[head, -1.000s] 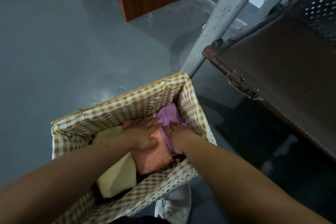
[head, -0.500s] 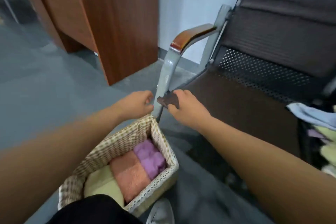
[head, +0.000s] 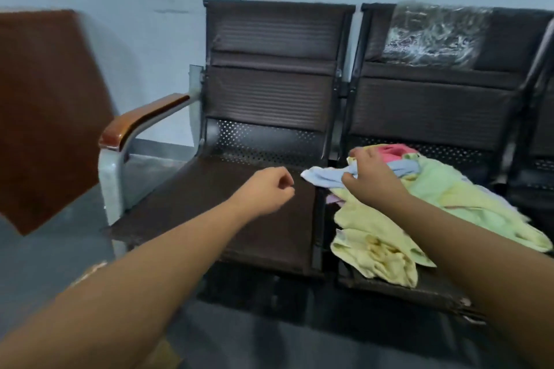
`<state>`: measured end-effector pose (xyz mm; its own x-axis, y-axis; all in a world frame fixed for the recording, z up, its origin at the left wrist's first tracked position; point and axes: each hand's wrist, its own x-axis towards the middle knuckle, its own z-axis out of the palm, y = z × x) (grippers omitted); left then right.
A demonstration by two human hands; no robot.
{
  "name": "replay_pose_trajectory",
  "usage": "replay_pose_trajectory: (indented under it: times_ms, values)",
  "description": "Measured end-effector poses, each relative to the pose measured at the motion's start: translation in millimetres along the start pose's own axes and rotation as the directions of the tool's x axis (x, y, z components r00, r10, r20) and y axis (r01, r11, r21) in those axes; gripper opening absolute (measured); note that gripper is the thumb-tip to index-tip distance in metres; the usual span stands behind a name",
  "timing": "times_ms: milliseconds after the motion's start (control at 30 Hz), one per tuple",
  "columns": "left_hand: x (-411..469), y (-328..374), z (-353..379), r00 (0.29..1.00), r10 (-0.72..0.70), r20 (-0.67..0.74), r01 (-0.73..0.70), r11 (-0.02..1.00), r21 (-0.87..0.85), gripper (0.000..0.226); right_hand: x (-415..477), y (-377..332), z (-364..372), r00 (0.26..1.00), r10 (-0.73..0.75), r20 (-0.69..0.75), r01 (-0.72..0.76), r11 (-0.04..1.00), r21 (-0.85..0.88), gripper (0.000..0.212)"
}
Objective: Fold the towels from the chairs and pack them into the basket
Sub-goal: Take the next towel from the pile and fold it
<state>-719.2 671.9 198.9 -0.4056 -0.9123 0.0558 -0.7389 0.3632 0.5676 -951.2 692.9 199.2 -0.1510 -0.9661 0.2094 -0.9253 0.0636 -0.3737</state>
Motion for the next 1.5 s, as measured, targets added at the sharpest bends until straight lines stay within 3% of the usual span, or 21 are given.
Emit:
replay_pose_trajectory:
  times_ms: [200,300,400,467,533,600,667,733,800,900,933,1000,1067,1133,1200,1267,1333,1433,1500]
  values:
    - [62,46,117,0.981,0.030,0.192,-0.020,0.998,-0.051,0.019,-6,105,4,0.956,0.243,0.163,-0.222,0.965,-0.139,0.055]
    - [87,50,170,0.959,0.006,0.284,0.013,0.998,-0.065,0.049,-7,137,20,0.919,0.284,0.275,-0.240,0.953,-0.184,0.058]
    - [100,53,209,0.916,-0.074,0.394,0.179,0.955,-0.237,0.071,-10,159,38,0.897,0.318,0.307,-0.268,0.943,-0.195,0.057]
    - [107,55,227,0.928,-0.024,0.371,0.129,0.956,-0.262,0.066,-10,169,50,0.910,0.313,0.273,-0.271,0.945,-0.181,0.054]
    - [111,56,234,0.966,0.019,0.257,0.053,0.961,-0.270,0.047,-9,175,58,0.916,0.300,0.268,-0.270,0.952,-0.142,0.052]
    - [117,58,234,0.989,0.037,0.146,0.008,0.955,-0.298,0.026,-8,176,63,0.920,0.282,0.271,-0.270,0.959,-0.083,0.043]
    - [119,64,224,0.992,0.082,0.097,-0.043,0.937,-0.347,0.015,-7,177,64,0.942,0.282,0.182,-0.290,0.957,0.018,0.029]
    - [118,76,208,0.989,0.123,0.085,-0.075,0.900,-0.430,0.012,-6,179,63,0.951,0.301,0.078,-0.310,0.934,0.179,0.020]
    - [118,88,191,0.991,0.086,0.102,-0.017,0.842,-0.538,0.014,-8,178,58,0.956,0.285,0.073,-0.293,0.897,0.330,0.017]
    - [115,108,161,0.992,-0.001,0.124,0.094,0.660,-0.745,0.017,-14,180,49,0.960,0.089,0.265,-0.191,0.902,0.386,0.054]
    - [114,114,153,0.990,-0.035,0.136,0.131,0.577,-0.806,0.014,-19,175,44,0.943,0.066,0.326,-0.192,0.909,0.371,0.053]
    - [109,125,136,0.978,-0.085,0.190,0.208,0.414,-0.886,0.012,-26,169,36,0.928,0.083,0.364,-0.233,0.890,0.392,0.030]
    - [104,130,124,0.972,-0.067,0.227,0.236,0.313,-0.920,0.011,-29,159,25,0.944,0.131,0.302,-0.291,0.764,0.576,0.015]
    - [97,131,113,0.971,-0.043,0.234,0.236,0.284,-0.929,0.011,-28,146,10,0.950,0.141,0.279,-0.309,0.552,0.774,0.018]
    - [87,131,101,0.971,-0.031,0.235,0.235,0.278,-0.932,0.017,-26,131,-2,0.935,0.060,0.349,-0.347,0.354,0.868,0.039]
    - [80,132,89,0.970,-0.007,0.243,0.237,0.251,-0.938,0.022,-28,113,-8,0.929,-0.027,0.368,-0.325,0.414,0.850,0.048]
    - [76,131,76,0.977,-0.008,0.212,0.208,0.229,-0.951,0.023,-28,96,-14,0.949,-0.041,0.312,-0.249,0.509,0.824,0.029]
    - [75,113,54,0.992,-0.057,0.115,0.126,0.272,-0.954,0.020,-21,72,-32,0.975,0.026,0.220,-0.203,0.497,0.844,0.009]
    - [70,94,42,0.985,-0.036,0.166,0.169,0.313,-0.934,0.043,-14,54,-48,0.984,0.007,0.177,-0.159,0.474,0.866,0.010]
